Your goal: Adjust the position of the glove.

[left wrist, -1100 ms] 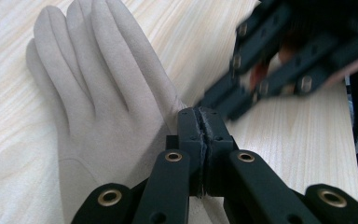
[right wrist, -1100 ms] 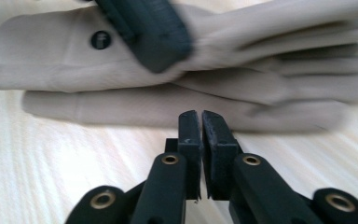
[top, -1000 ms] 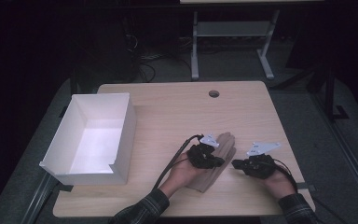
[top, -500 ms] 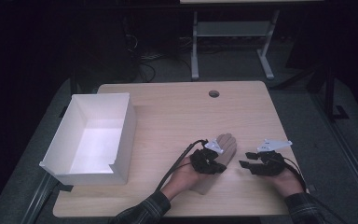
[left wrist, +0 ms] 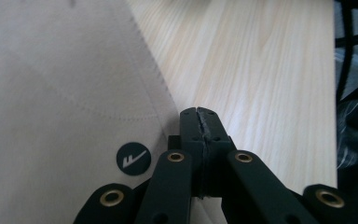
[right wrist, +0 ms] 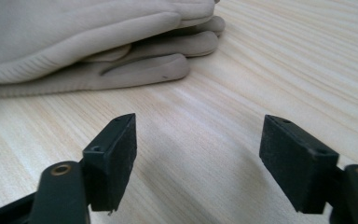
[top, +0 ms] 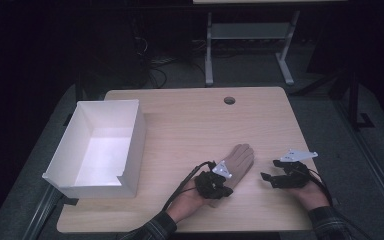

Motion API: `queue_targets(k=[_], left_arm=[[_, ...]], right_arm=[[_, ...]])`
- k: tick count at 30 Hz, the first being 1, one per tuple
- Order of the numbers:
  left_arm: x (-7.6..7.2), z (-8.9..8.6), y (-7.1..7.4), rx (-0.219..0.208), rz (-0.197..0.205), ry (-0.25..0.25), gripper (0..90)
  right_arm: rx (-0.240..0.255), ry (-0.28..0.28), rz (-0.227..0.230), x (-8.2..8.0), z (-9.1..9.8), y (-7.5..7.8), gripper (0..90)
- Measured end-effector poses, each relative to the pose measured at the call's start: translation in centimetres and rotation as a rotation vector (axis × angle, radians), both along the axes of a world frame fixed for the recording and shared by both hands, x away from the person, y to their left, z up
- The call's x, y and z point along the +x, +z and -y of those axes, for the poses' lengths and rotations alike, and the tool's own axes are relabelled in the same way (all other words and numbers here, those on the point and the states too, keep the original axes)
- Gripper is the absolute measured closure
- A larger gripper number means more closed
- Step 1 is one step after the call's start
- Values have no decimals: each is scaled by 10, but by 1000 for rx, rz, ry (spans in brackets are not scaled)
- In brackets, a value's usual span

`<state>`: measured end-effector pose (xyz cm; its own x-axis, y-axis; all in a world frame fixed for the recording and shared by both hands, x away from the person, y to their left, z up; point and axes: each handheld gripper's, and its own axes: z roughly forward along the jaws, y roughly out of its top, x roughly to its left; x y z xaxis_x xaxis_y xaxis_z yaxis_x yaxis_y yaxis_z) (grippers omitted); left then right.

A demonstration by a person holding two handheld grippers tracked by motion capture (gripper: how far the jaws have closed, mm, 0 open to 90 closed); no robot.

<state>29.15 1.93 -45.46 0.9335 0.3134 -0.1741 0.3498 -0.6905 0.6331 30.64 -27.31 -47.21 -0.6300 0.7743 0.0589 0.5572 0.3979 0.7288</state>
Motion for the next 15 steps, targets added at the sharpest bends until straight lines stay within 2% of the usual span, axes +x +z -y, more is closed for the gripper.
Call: queue_targets(k=[3, 4, 11, 12, 15], left_arm=[[1, -7, 0, 4, 2, 8, 897], [1, -13, 1, 7, 6, 24, 897], [2, -34, 5, 28, 36, 49, 897], [4, -37, 6, 39, 44, 41, 897], [5, -42, 11, 18, 46, 56, 886]], right_arm=[[-13, 5, 1, -1, -1, -1, 256], [-23, 16, 3, -1, -2, -2, 244], [-26, 21, -6, 0, -4, -7, 199], [-27, 21, -1, 0, -4, -8, 194], [-17, 23, 5, 0, -5, -9, 178]])
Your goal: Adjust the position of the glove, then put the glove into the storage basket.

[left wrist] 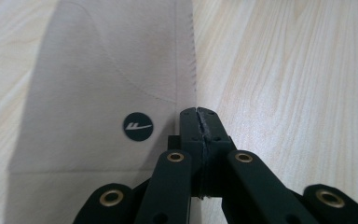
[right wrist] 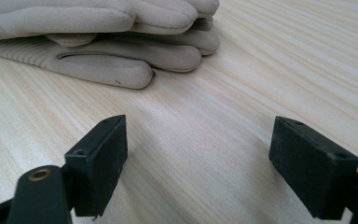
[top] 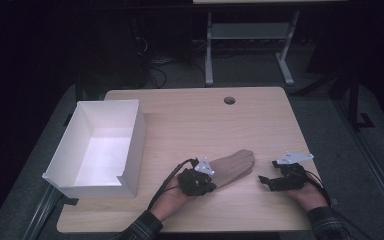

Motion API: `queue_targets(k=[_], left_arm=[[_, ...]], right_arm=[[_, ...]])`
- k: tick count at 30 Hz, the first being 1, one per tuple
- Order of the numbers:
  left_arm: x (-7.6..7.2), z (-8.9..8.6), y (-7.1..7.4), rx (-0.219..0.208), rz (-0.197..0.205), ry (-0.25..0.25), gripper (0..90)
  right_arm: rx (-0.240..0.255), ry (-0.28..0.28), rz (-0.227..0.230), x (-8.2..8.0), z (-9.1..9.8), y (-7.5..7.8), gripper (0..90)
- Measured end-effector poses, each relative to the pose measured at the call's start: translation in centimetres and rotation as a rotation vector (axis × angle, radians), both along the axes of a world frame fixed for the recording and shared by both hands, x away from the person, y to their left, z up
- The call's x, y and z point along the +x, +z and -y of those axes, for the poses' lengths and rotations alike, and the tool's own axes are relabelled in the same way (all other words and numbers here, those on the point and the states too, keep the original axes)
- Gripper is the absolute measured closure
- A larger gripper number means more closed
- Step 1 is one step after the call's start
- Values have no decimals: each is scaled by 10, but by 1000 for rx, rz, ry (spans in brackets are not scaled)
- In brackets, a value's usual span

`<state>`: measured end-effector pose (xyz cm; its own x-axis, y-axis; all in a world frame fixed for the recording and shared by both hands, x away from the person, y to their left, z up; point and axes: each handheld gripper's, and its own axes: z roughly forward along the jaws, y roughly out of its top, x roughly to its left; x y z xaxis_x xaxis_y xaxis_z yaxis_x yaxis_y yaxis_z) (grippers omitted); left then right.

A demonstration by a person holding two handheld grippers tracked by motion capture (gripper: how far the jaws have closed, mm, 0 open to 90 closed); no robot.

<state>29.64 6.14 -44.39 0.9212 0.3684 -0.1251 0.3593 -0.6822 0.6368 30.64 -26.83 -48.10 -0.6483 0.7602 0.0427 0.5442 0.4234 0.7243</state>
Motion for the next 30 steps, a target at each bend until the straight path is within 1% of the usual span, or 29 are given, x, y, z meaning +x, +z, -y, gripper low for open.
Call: queue_targets(k=[1, 2, 5, 6, 7, 8, 9, 10, 11, 12, 13, 14, 15, 16, 17, 18, 19, 20, 21, 23, 24, 25, 26, 27, 28, 29, 30], left_arm=[[0, 0, 0, 0, 0, 0, 873], [0, 0, 3, -3, 10, 3, 873], [1, 0, 10, -22, 35, 2, 791], [1, 0, 10, -22, 35, 2, 742], [3, 1, 14, -26, 54, 4, 671], [3, 1, 14, -26, 54, 4, 628], [6, 1, 18, -17, 70, -6, 628], [8, 2, 19, -21, 76, -7, 560], [11, 3, 21, -23, 74, -8, 515], [14, 5, 22, -32, 74, -7, 424], [17, 6, 23, -31, 88, -14, 424], [22, 10, 24, -35, 97, -7, 345], [25, 12, 23, -36, 99, -11, 328], [25, 12, 23, -36, 99, -11, 302], [32, 16, 22, -27, 94, -16, 267], [32, 16, 22, -27, 94, -16, 257], [39, 20, 20, -19, 96, -20, 238], [43, 23, 17, -19, 90, -21, 214], [43, 23, 17, -19, 90, -21, 194], [49, 28, 12, -7, 88, -35, 185], [54, 32, 6, 8, 84, -42, 178], [56, 35, 2, 17, 82, -43, 173], [56, 35, 2, 17, 82, -43, 165], [58, 39, -5, 30, 74, -39, 164], [59, 42, -9, 30, 68, -36, 163], [59, 42, -9, 30, 68, -36, 163], [59, 43, -11, 47, 69, -46, 163]], right_arm=[[0, 0, 0, 0, 0, 0, 178], [1, 1, 2, 0, 0, 0, 174], [1, 3, 5, 0, -1, -1, 159], [1, 3, 5, 0, -1, -1, 159], [-3, 1, 2, 0, -1, -1, 142], [-3, 1, 2, 0, -1, -1, 142], [-2, -1, 0, 0, -1, -1, 139], [-2, -1, 0, 0, -1, -1, 138], [-3, -1, 0, 0, -1, -1, 138], [-5, -1, -1, 0, -1, -1, 138], [-5, -1, -1, 0, -1, -1, 138], [-5, -1, 0, 0, -1, -1, 137], [-5, -2, 0, 0, -1, -1, 136], [-5, -2, 0, 0, -1, -1, 136], [-5, -3, -1, 0, -1, -1, 136], [-5, -3, -1, 0, -1, -1, 136], [-5, -4, -1, 0, -1, -1, 136], [-5, -4, -1, 0, -1, -1, 136], [-5, -4, -1, 0, -1, -1, 136], [-6, -5, 0, 0, -1, -1, 136], [-5, -6, -1, 0, -1, -1, 136], [-5, -5, -1, 0, -1, -1, 136], [-5, -5, -1, 0, -1, -1, 136], [-5, -6, -1, 0, -1, -1, 136], [-6, -5, -1, 0, -1, -1, 136], [-6, -5, -1, 0, -1, -1, 136], [-5, -5, -1, 0, -1, -1, 136]])
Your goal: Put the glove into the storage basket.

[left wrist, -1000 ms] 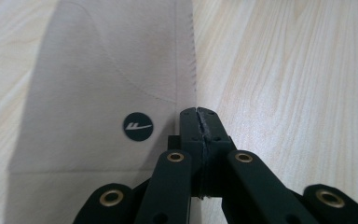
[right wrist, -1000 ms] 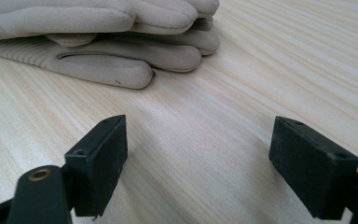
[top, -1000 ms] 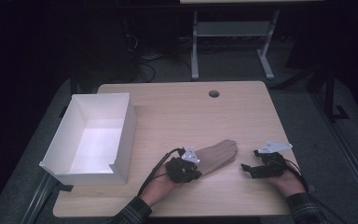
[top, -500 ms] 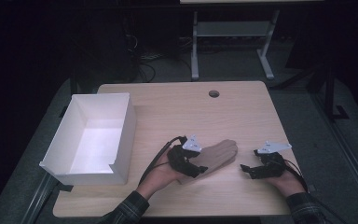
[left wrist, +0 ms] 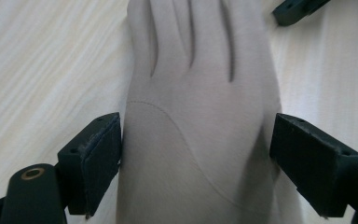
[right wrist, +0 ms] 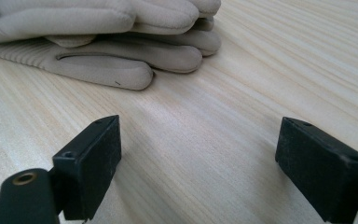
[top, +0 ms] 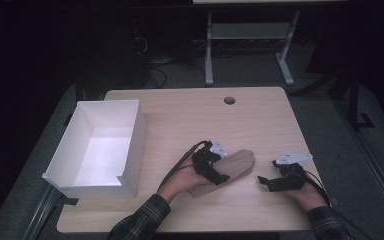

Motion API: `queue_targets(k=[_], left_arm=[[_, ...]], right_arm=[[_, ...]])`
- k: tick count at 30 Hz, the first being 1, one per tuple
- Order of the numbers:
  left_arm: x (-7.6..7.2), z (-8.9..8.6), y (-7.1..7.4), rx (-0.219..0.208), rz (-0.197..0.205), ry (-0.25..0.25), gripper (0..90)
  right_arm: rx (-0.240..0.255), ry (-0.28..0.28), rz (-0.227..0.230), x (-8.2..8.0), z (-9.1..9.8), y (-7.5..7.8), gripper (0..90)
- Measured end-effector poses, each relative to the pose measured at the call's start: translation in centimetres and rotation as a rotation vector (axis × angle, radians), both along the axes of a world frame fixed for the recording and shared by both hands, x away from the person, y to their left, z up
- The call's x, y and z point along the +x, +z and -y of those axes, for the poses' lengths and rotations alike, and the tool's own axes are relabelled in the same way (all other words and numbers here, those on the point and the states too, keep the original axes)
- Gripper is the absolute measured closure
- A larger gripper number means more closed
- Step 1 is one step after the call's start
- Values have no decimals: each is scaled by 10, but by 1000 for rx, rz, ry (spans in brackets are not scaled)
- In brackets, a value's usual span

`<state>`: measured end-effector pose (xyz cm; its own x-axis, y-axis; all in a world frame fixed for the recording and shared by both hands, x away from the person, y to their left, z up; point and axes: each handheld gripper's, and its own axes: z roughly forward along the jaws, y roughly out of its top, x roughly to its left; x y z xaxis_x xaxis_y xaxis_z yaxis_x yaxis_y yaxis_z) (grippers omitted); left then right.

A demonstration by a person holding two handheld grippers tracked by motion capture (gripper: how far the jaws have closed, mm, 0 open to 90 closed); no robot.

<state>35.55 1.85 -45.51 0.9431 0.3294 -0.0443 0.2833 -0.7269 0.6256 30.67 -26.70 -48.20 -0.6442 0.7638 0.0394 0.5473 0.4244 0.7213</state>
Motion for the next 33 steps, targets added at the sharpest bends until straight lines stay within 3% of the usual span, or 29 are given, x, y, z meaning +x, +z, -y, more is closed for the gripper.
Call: queue_targets(k=[3, 5, 11, 14, 19, 20, 21, 22, 24, 33], left_arm=[[0, 1, -4, 19, 1, -14, 162], [-1, 2, -8, -7, -19, 3, 162], [-1, 0, -10, -19, -22, -6, 172], [-2, -1, -8, -7, -22, -25, 240], [-4, -1, -6, -23, -45, -46, 420], [-5, -1, -5, -23, -49, -59, 420], [-5, -1, -5, -31, -66, -70, 472], [-5, -1, -4, -37, -87, -82, 598], [-5, -2, -4, -41, -98, -87, 660], [0, -9, -1, -92, -169, -61, 706]], right_arm=[[0, 0, 1, 0, 0, 0, 136], [0, 0, 0, 0, 0, 0, 136], [0, 0, 1, 0, 0, 0, 137], [-1, -2, 0, 0, 0, 0, 137], [0, -3, 1, 0, 0, 0, 137], [0, -3, 1, 0, 0, 0, 137], [0, -3, 1, 0, 0, 0, 137], [0, -3, 1, 0, 0, 0, 137], [0, -3, 1, 0, 0, 0, 137], [0, -2, 3, 0, 0, 0, 136]])
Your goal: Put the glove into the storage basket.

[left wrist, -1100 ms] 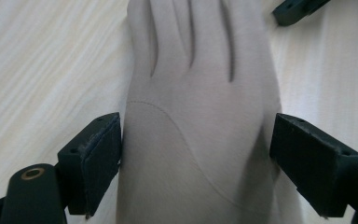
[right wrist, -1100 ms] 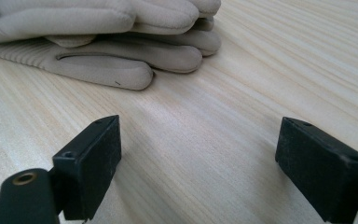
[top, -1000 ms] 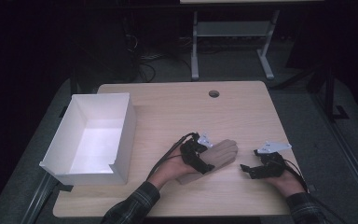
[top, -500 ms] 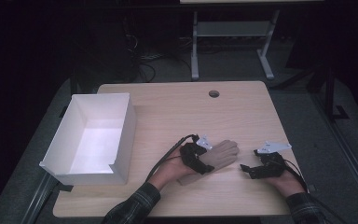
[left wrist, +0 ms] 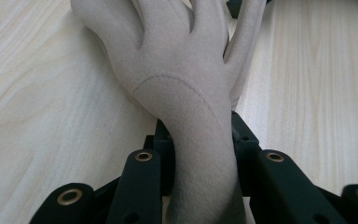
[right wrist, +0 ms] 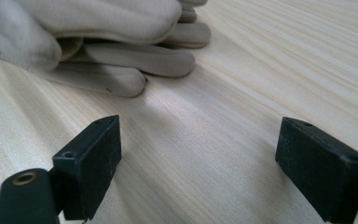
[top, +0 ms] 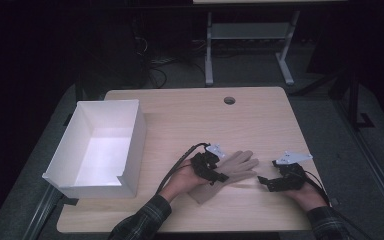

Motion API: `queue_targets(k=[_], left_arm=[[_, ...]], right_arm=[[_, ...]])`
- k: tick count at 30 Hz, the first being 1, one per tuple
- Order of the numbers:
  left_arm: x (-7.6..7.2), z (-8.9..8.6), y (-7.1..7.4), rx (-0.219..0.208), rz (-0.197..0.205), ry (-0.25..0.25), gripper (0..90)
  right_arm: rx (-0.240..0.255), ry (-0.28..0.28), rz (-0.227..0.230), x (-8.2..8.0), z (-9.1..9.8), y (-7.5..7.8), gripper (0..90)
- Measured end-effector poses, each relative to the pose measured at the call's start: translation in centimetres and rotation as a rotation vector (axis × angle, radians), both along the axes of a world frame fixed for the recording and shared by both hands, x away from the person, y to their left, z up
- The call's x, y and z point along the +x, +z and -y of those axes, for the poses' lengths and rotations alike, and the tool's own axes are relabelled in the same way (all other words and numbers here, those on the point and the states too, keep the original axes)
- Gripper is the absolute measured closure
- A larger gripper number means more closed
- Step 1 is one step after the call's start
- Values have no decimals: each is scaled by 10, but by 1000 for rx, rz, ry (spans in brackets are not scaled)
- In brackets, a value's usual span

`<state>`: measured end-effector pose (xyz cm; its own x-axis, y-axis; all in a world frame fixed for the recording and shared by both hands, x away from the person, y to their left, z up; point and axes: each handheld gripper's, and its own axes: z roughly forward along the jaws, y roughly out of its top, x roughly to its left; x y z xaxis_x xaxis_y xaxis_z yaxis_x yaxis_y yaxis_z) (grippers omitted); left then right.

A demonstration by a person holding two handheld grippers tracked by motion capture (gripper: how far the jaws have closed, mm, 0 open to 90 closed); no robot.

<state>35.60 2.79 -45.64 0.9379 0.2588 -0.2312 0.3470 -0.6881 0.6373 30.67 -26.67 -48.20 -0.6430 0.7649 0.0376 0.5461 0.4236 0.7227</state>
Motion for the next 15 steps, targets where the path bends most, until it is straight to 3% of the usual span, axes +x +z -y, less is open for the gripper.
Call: queue_targets(k=[5, 15], left_arm=[[0, -4, 8, 3, -3, 21, 707], [1, -21, 42, -19, 18, 77, 707]], right_arm=[[0, 0, -1, 0, 0, 0, 136], [1, 0, -1, 0, 0, 0, 136]])
